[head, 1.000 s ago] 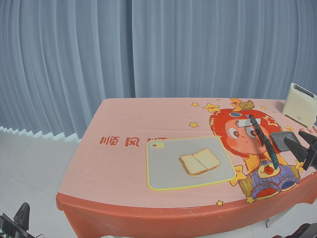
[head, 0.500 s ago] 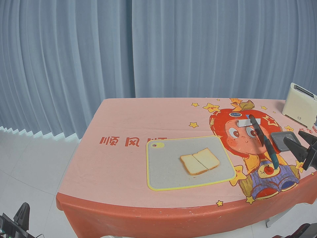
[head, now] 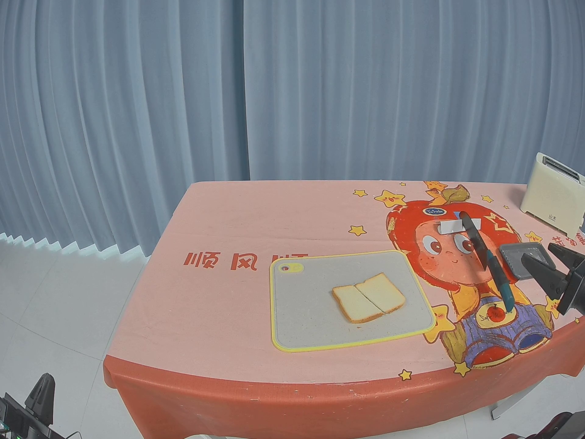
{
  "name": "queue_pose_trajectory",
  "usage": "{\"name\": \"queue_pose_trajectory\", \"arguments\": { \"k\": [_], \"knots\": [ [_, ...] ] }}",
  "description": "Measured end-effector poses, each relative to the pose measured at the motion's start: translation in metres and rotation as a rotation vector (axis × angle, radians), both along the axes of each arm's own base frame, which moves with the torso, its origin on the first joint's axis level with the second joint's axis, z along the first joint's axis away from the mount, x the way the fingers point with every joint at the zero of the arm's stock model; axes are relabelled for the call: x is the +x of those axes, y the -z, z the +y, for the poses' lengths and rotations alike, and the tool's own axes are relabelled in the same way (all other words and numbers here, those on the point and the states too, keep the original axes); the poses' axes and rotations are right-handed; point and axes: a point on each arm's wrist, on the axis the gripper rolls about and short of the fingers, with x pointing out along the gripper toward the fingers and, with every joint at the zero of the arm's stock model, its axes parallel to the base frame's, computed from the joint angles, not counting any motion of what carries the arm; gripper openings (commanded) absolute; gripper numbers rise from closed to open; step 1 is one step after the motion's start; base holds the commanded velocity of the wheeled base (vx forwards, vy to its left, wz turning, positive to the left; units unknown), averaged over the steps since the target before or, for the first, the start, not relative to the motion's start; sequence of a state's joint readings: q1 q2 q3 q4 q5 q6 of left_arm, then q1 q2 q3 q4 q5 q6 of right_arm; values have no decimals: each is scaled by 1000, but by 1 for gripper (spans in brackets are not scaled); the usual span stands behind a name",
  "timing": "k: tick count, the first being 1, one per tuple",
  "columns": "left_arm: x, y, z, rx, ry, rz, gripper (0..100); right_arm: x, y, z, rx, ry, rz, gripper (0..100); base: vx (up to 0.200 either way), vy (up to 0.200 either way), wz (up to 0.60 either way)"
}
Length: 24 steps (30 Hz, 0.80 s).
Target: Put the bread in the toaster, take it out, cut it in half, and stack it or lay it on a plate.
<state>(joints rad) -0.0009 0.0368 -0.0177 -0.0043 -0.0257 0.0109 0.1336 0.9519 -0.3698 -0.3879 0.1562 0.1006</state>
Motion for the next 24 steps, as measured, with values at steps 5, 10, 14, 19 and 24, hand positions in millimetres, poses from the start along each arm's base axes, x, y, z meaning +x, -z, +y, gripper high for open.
{"name": "queue_pose_trajectory", "arguments": {
  "k": [5, 10, 14, 19, 24],
  "knots": [
    [0, 0, 0, 0, 1, 0, 0, 6, -5, 2, 10, -11, -1, 100, 0, 0, 0],
    [0, 0, 0, 0, 1, 0, 0, 22, -12, 6, 5, -25, 12, 100, 0, 0, 0],
    [0, 0, 0, 0, 0, 0, 0, 36, -13, 11, -7, -43, 38, 100, 0, 0, 0],
    [0, 0, 0, 0, 0, 0, 0, 51, -12, 20, -47, -70, 64, 100, 0, 0, 0],
    [0, 0, 0, 0, 1, 0, 0, 59, -8, 28, -78, -52, 89, 100, 0, 0, 0]
  ]
}}
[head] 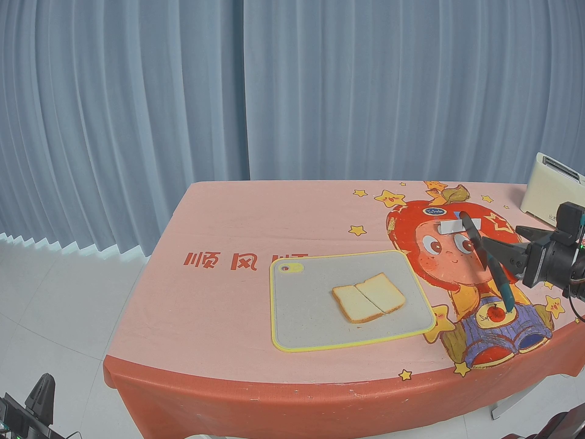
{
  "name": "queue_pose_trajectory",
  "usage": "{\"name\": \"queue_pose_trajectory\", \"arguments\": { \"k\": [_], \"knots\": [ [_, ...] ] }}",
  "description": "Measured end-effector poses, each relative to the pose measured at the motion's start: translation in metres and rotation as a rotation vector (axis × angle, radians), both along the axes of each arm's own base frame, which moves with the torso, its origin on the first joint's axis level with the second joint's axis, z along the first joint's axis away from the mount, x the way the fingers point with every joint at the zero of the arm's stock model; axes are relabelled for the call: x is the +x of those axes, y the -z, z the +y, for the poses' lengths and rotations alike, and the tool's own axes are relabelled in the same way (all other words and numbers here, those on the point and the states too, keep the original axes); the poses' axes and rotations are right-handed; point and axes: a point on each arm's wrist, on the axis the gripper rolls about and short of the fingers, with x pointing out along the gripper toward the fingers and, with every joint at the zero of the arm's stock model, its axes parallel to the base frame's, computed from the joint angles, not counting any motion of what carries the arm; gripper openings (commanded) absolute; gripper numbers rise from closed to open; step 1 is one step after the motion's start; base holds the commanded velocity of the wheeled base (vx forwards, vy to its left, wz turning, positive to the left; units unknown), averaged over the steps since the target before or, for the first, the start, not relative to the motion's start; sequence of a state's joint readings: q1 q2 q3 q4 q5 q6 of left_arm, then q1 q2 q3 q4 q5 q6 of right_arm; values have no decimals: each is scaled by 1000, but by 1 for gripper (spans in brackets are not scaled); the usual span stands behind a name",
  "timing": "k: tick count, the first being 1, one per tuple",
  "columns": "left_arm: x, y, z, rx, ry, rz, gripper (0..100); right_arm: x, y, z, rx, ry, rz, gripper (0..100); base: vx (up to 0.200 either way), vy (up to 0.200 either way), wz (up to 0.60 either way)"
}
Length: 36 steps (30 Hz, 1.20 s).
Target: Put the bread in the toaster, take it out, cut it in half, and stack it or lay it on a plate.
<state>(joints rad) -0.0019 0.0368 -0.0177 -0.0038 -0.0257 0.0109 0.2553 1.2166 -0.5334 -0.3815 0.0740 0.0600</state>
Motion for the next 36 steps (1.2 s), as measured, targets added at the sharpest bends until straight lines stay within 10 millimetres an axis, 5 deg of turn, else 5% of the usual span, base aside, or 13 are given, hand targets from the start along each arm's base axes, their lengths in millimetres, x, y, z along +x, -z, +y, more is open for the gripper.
{"name": "queue_pose_trajectory", "arguments": {
  "k": [36],
  "knots": [
    [0, 0, 0, 0, 0, 0, 0, 37, 0, 54, -123, -56, 164, 100, 0, 0, 0]
  ]
}}
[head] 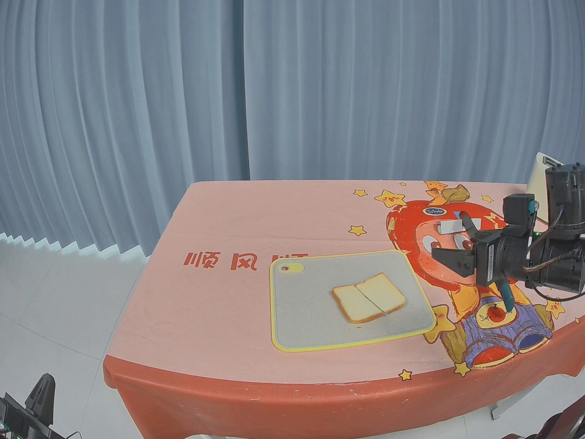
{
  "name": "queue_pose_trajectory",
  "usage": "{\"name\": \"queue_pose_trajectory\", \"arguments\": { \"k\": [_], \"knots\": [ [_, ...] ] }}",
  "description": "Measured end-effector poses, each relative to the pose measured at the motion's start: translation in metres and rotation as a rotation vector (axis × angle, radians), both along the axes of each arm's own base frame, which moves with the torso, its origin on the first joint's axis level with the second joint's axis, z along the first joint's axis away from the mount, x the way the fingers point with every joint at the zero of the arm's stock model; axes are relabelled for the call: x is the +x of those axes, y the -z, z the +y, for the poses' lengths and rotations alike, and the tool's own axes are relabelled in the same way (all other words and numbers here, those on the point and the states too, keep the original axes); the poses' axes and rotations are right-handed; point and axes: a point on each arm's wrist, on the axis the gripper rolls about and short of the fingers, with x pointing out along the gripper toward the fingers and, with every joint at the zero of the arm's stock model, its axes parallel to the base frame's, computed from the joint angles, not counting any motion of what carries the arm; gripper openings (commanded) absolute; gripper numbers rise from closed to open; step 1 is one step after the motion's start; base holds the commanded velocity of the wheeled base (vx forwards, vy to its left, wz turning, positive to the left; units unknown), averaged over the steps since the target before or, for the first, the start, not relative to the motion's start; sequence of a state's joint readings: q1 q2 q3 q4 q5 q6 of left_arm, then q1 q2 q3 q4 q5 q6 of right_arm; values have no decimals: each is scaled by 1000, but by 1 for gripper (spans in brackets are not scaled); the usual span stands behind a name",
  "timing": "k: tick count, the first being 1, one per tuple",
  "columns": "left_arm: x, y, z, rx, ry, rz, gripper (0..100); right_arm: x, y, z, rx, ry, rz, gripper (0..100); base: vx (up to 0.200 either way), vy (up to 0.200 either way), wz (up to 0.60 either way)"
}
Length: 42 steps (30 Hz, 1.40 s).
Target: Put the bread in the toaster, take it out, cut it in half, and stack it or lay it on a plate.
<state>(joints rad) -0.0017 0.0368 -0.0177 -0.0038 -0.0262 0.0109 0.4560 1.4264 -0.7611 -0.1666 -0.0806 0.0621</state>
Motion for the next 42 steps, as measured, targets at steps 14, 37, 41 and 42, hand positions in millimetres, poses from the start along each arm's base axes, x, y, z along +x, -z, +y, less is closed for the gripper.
{"name": "queue_pose_trajectory", "arguments": {
  "k": [14, 37, 41, 42],
  "knots": [
    [0, 0, 0, 0, -1, 0, 0, 22, 30, 19, -65, -22, 108, 100, 0, 0, 0],
    [0, 0, 0, 0, -1, 0, 0, 60, 71, 36, -162, 49, 212, 100, 0, 0, 0],
    [0, 0, 0, 0, -1, 0, 0, 65, 77, 37, -172, 56, 224, 100, 0, 0, 0],
    [0, 0, 0, 0, 0, 0, 0, 66, 77, 38, -174, 58, 226, 100, 0, 0, 0]
  ]
}}
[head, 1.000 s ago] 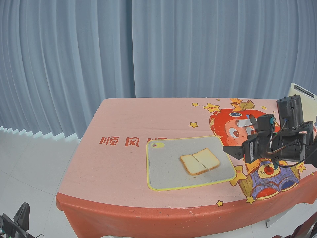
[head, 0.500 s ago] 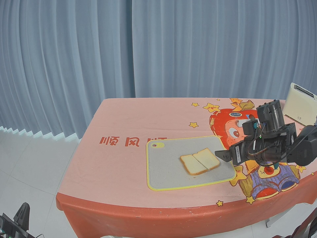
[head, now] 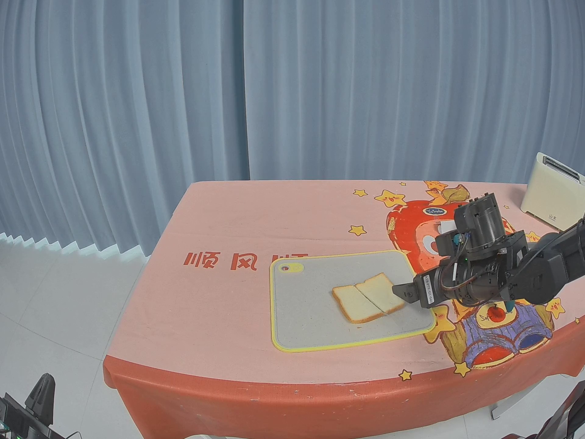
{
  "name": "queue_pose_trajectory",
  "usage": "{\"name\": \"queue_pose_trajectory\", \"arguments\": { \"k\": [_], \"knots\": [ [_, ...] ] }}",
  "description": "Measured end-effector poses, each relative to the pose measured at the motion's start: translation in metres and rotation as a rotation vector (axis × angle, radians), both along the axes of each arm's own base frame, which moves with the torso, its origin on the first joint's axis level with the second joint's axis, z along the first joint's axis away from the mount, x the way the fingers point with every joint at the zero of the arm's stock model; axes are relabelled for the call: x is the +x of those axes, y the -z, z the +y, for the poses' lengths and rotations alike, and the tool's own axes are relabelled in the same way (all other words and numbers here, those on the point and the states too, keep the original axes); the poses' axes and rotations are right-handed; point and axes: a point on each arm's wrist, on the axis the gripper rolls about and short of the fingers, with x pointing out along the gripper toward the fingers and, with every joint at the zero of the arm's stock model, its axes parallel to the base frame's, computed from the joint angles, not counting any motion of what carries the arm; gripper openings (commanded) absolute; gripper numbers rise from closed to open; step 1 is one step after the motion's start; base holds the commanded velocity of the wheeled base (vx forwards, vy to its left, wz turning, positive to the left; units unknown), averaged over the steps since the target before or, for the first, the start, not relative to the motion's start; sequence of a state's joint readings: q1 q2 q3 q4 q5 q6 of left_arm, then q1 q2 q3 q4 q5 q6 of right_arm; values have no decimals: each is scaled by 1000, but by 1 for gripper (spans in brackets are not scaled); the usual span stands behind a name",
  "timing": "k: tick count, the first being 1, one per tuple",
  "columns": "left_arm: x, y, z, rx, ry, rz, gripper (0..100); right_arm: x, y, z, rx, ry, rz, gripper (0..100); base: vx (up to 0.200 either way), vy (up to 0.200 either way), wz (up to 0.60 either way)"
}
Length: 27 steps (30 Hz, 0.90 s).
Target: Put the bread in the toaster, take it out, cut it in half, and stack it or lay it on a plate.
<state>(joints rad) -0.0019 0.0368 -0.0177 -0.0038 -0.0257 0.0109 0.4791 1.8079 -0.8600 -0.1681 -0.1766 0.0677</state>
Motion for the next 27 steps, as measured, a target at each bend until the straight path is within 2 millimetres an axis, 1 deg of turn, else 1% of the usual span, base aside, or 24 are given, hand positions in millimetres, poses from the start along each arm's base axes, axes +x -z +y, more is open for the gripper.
{"name": "queue_pose_trajectory", "arguments": {
  "k": [7, 23, 24, 27],
  "knots": [
    [0, 0, 0, 0, -1, 0, 0, 5, 7, -1, -19, 15, 16, 100, 0, 0, 0],
    [0, 0, 0, 0, 0, 0, 0, 8, 16, -1, -44, 32, 33, 100, 0, 0, 0],
    [0, 0, 0, 0, 0, 0, 0, 8, 16, -1, -47, 32, 33, 0, 0, 0, 0],
    [0, 0, 0, 0, 0, 0, 0, 8, 17, -1, -50, 34, 35, 0, 0, 0, 0]
  ]
}}
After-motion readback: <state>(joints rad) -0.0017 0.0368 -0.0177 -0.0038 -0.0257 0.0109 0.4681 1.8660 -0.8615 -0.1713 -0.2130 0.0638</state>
